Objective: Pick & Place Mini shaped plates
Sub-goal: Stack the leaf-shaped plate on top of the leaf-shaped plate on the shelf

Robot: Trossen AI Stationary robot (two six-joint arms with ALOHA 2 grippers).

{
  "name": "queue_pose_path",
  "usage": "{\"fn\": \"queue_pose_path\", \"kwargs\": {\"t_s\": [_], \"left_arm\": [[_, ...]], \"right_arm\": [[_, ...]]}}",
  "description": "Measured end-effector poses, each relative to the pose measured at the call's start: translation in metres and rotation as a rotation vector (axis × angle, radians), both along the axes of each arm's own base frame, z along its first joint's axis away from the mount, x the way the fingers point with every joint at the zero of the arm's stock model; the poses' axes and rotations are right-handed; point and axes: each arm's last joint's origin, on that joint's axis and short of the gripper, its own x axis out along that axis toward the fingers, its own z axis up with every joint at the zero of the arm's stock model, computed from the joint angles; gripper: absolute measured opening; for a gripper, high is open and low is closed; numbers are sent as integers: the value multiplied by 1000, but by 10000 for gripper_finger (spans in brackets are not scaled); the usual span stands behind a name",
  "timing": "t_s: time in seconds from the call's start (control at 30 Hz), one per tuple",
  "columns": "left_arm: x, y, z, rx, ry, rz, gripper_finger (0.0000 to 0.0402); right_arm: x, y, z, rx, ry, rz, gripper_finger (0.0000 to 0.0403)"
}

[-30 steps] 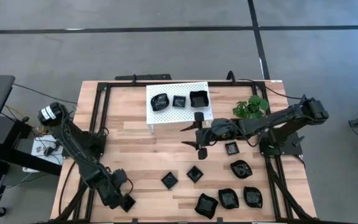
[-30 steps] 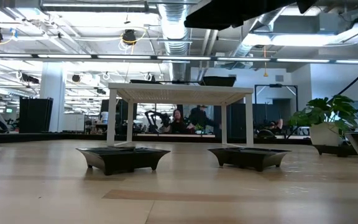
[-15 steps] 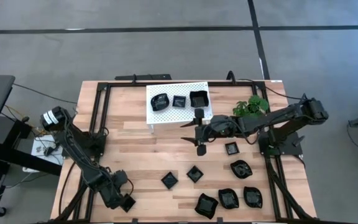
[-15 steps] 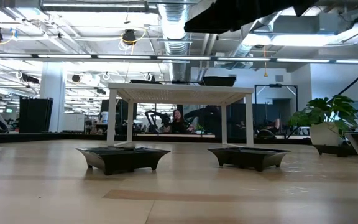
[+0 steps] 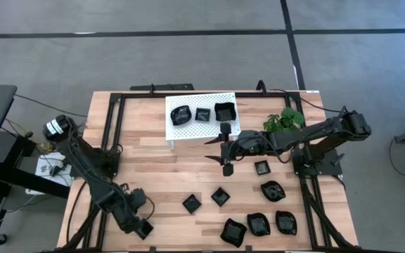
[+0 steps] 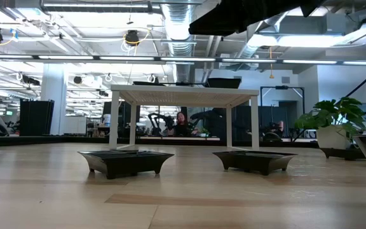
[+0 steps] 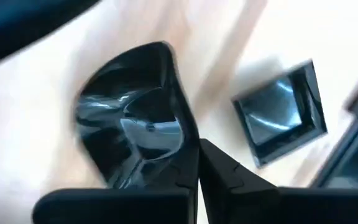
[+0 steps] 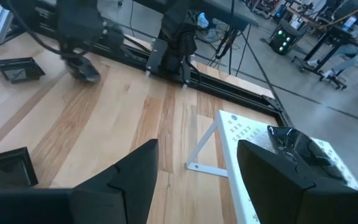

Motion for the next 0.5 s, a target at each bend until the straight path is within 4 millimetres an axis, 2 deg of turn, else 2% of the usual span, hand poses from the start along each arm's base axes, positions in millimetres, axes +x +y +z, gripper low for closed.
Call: {"fn": "queue_pose_path", "kwargs": {"t_s": [0.23, 0.5], "left_arm": [[35, 39, 38, 188, -20, -123, 4], [86, 89, 79, 431, -179, -355, 4]], "right_arm": [[0, 0, 0, 43, -3, -12, 214], [-6, 12, -11, 37, 113, 20, 214]]}}
